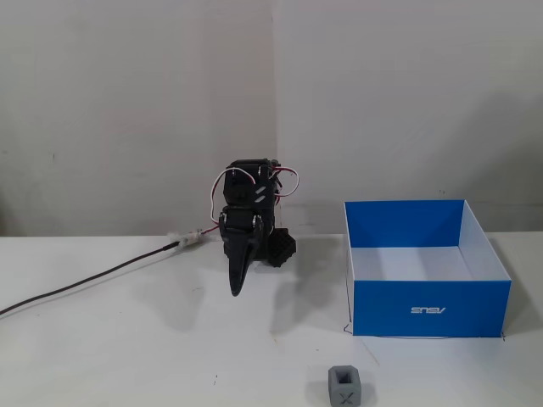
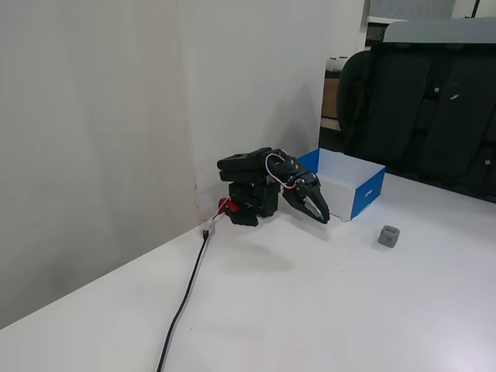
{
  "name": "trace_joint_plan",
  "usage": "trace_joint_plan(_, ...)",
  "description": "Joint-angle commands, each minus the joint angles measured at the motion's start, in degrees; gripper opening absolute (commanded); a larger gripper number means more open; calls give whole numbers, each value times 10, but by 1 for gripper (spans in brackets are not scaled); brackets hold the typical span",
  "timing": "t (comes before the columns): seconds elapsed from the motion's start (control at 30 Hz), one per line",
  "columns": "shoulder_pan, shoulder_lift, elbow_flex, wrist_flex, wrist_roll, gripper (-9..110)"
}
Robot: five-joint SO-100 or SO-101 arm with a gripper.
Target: Pick the gray block and keep it in the box.
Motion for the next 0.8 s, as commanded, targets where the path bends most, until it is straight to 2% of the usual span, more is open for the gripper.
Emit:
trace_joint_plan(0.0, -8, 91, -9, -15, -5, 0)
trace_joint_plan(0.2, -15, 91, -22, -4, -8, 0)
trace_joint_plan(0.4, -74, 72, -104, 49, -7, 0)
trace_joint_plan(0.63, -107, -347, -296, 2, 1, 0)
trace_joint_plan(0.77, -157, -475, -418, 39, 4, 0)
